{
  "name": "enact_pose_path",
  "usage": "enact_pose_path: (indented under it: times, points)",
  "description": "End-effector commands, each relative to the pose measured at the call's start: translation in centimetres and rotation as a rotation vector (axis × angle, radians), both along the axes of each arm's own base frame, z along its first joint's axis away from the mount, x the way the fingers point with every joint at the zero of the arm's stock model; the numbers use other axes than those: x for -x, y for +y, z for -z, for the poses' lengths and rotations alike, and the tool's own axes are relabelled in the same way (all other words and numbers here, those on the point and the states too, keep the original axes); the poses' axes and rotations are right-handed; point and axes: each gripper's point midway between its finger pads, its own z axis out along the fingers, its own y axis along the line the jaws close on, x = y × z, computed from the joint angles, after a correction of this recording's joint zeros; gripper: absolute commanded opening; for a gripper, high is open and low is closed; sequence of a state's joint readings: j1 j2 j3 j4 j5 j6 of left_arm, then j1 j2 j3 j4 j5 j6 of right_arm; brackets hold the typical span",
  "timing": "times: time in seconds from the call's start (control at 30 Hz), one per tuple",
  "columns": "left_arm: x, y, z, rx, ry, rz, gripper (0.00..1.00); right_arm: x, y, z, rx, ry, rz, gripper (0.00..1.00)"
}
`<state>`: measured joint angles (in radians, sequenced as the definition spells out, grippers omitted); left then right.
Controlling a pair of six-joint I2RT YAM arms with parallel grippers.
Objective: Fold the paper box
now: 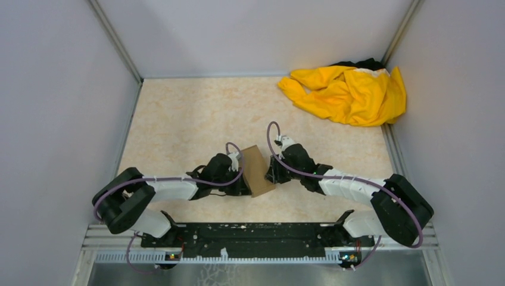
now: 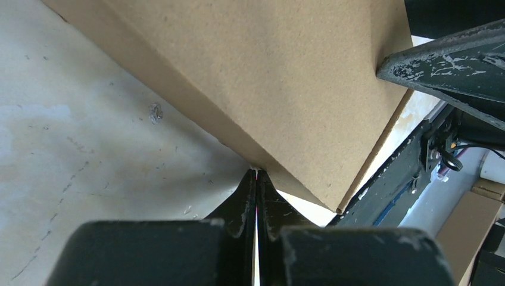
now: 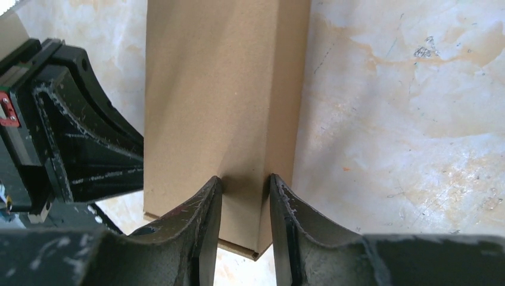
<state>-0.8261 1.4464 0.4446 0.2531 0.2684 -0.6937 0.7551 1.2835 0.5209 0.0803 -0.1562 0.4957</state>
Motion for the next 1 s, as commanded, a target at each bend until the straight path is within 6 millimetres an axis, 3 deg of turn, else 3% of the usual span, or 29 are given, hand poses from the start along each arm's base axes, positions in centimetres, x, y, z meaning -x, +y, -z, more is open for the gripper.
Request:
enact_pose_path:
  times: [0.0,0.23,0.4,0.6,0.8,0.97]
  points:
    - [-1.3,-0.5,-0.7,-0.006,-0.057,-0.036,0.01,4.5,1.7,1.3,-0.036,0.125,-0.087,0.32]
    - [-1.8,-1.3,-1.1,0.009,-0.066,-0.031,0.01,5.4,1.5,1.6,-0.034,0.131,-0.074,0.33]
    - [-1.5,-1.4,-2.1,0.026,-0.070,-0.009,0.02,2.8,-0.2,0.2,0.027,0.070,-0.020,0.44]
    - [-0.5,0.6,-3.6,-0.003,-0.104,-0.009,0.11,-0.1,-2.9,-3.4,0.073,-0.006,0.026,0.49]
    - [-1.1,3.6,-4.4,-0.096,-0.175,-0.069,0.30,2.5,-4.1,-3.1,0.088,0.040,-0.021,0.50]
    - [-4.8,6.1,-6.6,-0.166,-0.279,-0.179,0.56,5.4,-4.9,-1.3,0.066,0.113,-0.022,0.49]
